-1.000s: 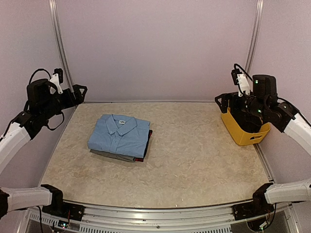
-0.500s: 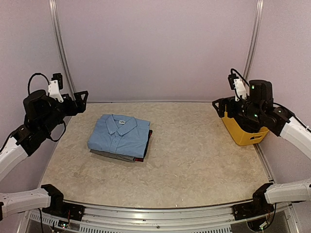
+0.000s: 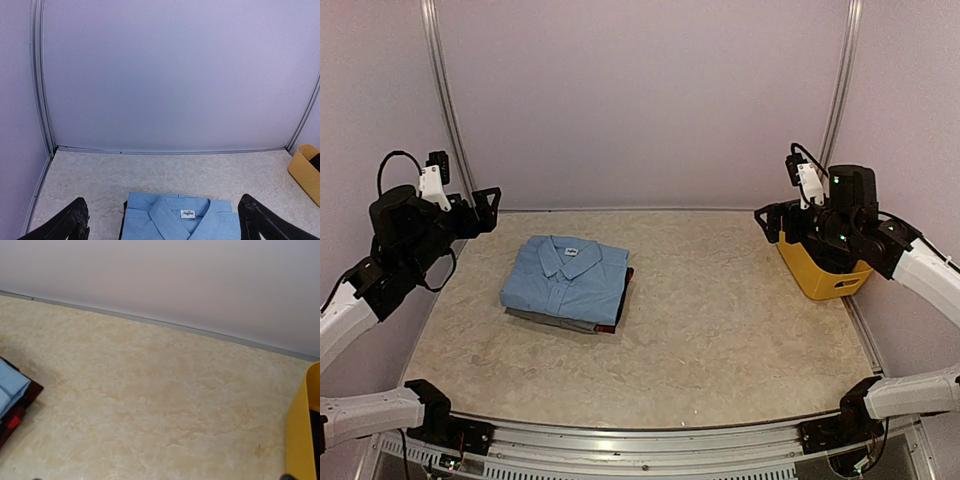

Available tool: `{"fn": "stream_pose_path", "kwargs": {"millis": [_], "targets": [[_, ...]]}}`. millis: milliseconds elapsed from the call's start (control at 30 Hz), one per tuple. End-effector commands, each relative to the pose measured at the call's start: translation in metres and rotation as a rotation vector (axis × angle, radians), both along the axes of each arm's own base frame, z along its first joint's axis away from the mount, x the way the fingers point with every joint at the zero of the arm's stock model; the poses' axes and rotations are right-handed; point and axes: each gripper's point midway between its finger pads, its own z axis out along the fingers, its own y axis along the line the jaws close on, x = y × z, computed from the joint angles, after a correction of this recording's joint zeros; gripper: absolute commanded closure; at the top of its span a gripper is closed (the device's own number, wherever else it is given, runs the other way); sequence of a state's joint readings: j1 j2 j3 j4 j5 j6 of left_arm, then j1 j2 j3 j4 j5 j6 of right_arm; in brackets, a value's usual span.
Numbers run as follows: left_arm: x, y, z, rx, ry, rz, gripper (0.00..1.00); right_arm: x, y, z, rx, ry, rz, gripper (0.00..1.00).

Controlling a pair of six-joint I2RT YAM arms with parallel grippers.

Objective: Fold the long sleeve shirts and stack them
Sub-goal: Reset both arms

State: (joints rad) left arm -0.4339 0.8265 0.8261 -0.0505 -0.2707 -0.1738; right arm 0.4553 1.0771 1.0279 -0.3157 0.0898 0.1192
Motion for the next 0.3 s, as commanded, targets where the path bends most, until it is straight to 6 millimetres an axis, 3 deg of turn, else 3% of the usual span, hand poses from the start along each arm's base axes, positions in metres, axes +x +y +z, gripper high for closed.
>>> {"fn": "stream_pose_path", "kwargs": {"millis": [0,267], "targets": [[-0.0009,0.0005,0.005,0.004,-0.028,0.006,0.01,0.0021,0.0,-0.0003,0.0,-0.013,0.001,0.0],[0.0006,-0.0011,0.002,0.013,-0.019,0.001,0.01,0.0039,0.0032,-0.0066,-0.005,0.004,0.013,0.0]]}}
